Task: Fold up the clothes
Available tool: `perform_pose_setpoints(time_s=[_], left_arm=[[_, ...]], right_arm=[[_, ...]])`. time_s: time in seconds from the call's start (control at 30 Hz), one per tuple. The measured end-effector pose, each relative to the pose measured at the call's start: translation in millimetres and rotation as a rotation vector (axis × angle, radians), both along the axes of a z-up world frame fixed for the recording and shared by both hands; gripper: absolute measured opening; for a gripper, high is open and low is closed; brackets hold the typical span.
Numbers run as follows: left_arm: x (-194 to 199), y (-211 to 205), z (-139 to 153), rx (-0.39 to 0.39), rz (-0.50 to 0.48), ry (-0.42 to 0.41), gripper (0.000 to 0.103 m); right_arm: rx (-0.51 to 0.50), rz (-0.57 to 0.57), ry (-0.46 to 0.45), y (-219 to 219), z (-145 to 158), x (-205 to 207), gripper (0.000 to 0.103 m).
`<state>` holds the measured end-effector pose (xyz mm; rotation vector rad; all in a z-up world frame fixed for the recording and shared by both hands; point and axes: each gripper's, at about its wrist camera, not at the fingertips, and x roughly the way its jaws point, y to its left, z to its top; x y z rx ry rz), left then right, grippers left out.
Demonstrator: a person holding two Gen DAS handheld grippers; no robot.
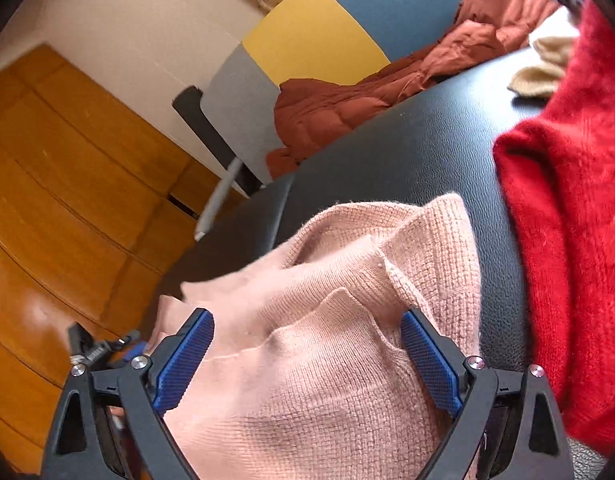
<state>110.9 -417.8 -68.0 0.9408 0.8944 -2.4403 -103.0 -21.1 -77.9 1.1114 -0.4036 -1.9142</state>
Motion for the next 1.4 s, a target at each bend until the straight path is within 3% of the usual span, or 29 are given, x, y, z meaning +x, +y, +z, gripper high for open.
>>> perform_pose_setpoints(time_s=[0.13,0.23,0.4,0.5,0.63,0.77,0.8,0.83,0.9,0.93,1.23,1.4], left_arm=[[-38.7,28.8,10.5,-0.183,-0.082,-0.096,0.058],[-67.9,42.3,6.8,-0.271,-0.153,-0.194,0.058],[-97.6,35.7,-9.5,-0.241,-0.19,-0.257,0.056],[-107.8,31.4,-19.2,-0.207,-0.204,-0.268,0.049],[-107.6,28.4,-25.6,-0.174,-0.215,-0.261,0.029],[-110.0,32.1,-28.0,-0.199,-0.233,-0.263,0.007],[-109.0,33.2,-26.7,-0.207,-0.236,-0.254,0.005],[-107.8,34.3,-25.2,-0.214,-0.238,-0.244,0.003],[-100.7,34.3,-18.6,-0.214,-0.224,-0.209,0.002],[-97.2,34.3,-15.3,-0.214,-0.217,-0.191,0.002],[-62.2,20.2,27.4,-0.157,-0.144,0.007,0.001],[-72.5,11.0,6.8,-0.138,-0.105,-0.047,0.001]], right_arm=[[0.055,0.03,0.054,-9.7,10.8,0.0,0.095],[0.089,0.046,0.104,-15.5,20.2,-3.9,0.095],[0.148,0.081,0.136,-27.1,25.0,-18.5,0.087],[0.188,0.098,0.124,-36.9,20.7,-31.2,0.079],[0.25,0.104,0.082,-45.4,10.6,-46.3,0.079],[0.29,0.136,0.061,-48.7,3.4,-59.5,0.077],[0.3,0.15,0.059,-50.2,2.4,-61.0,0.066],[0.308,0.17,0.064,-52.5,2.5,-59.8,0.045],[0.333,0.202,0.088,-56.6,4.4,-54.1,0.017],[0.343,0.21,0.108,-57.6,6.5,-50.2,0.008],[0.3,0.141,0.274,-43.6,52.0,-23.2,0.002],[0.287,0.073,0.302,-43.0,62.4,-25.9,0.002]])
